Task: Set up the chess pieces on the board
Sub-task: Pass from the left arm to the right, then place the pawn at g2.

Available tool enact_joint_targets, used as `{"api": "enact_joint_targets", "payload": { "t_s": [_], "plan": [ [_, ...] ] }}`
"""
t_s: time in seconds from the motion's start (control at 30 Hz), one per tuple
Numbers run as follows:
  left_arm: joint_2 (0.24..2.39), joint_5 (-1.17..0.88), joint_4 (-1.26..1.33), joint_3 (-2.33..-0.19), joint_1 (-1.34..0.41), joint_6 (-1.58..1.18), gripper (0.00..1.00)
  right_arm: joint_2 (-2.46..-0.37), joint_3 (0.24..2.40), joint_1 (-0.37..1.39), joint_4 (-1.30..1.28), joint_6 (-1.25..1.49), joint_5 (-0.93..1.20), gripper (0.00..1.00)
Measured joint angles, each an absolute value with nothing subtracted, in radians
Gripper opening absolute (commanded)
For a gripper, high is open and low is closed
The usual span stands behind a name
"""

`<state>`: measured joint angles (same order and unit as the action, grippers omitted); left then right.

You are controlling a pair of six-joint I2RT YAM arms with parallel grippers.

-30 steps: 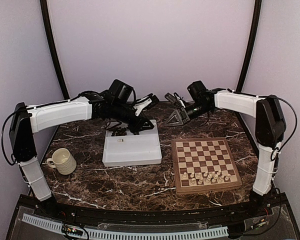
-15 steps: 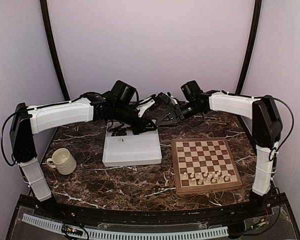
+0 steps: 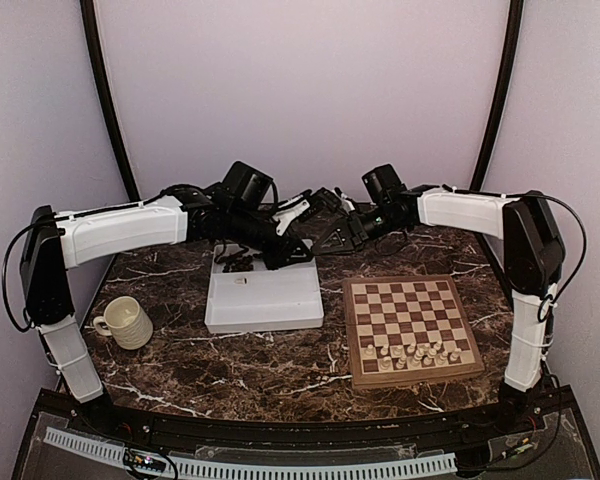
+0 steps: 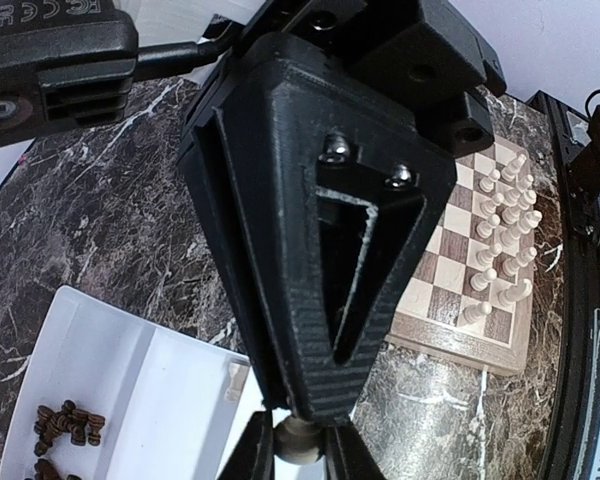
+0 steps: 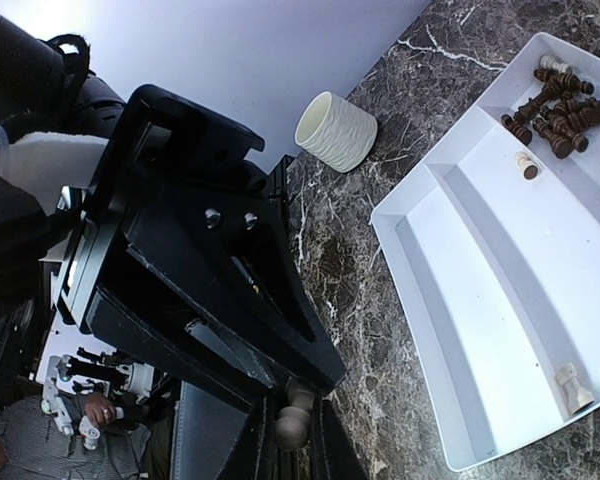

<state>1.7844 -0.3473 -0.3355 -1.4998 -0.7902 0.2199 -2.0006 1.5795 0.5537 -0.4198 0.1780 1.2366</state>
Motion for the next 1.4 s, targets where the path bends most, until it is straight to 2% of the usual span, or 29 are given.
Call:
{"api": "enact_joint_targets", "payload": {
  "t_s": [0.03,0.07,0.13,0.4,0.5,0.63,1.07,1.23,1.4],
  "plan": [
    [1.784,-0.345,-0.336,-1.5,-0.79,0.22,0.28,-2.001,1.579,0.553,-0.418,0.178,1.234,0.07],
    [1.784,-0.342,-0.336,-1.5,-0.79,0.22,0.37,-2.001,1.579,0.553,-0.418,0.177,1.232,0.07],
    [1.784,-0.336,-0.336,-1.5,-0.791,0.225,0.42,-1.996,1.579,0.554,-0.425,0.161,1.222,0.07],
    [1.751,-0.249,-0.34,-1.464,-0.792,0.259,0.52,-1.893,1.563,0.539,-0.583,-0.054,1.034,0.06],
    [1.72,-0.161,-0.337,-1.433,-0.793,0.266,0.65,-1.788,1.509,0.505,-0.646,-0.152,0.937,0.06],
    [1.715,-0.033,-0.322,-1.411,-0.792,0.261,0.72,-1.669,1.457,0.435,-0.767,-0.293,0.821,0.06],
    [1.716,0.211,-0.279,-1.341,-0.771,0.208,0.75,-1.358,1.163,0.251,-1.08,-0.62,0.375,0.05],
    [1.705,0.247,-0.286,-1.304,-0.766,0.17,0.75,-1.241,1.043,0.175,-1.133,-0.7,0.267,0.05],
    [1.667,0.271,-0.287,-1.301,-0.766,0.152,0.75,-1.179,0.93,0.173,-1.155,-0.765,0.218,0.06]
  ]
}}
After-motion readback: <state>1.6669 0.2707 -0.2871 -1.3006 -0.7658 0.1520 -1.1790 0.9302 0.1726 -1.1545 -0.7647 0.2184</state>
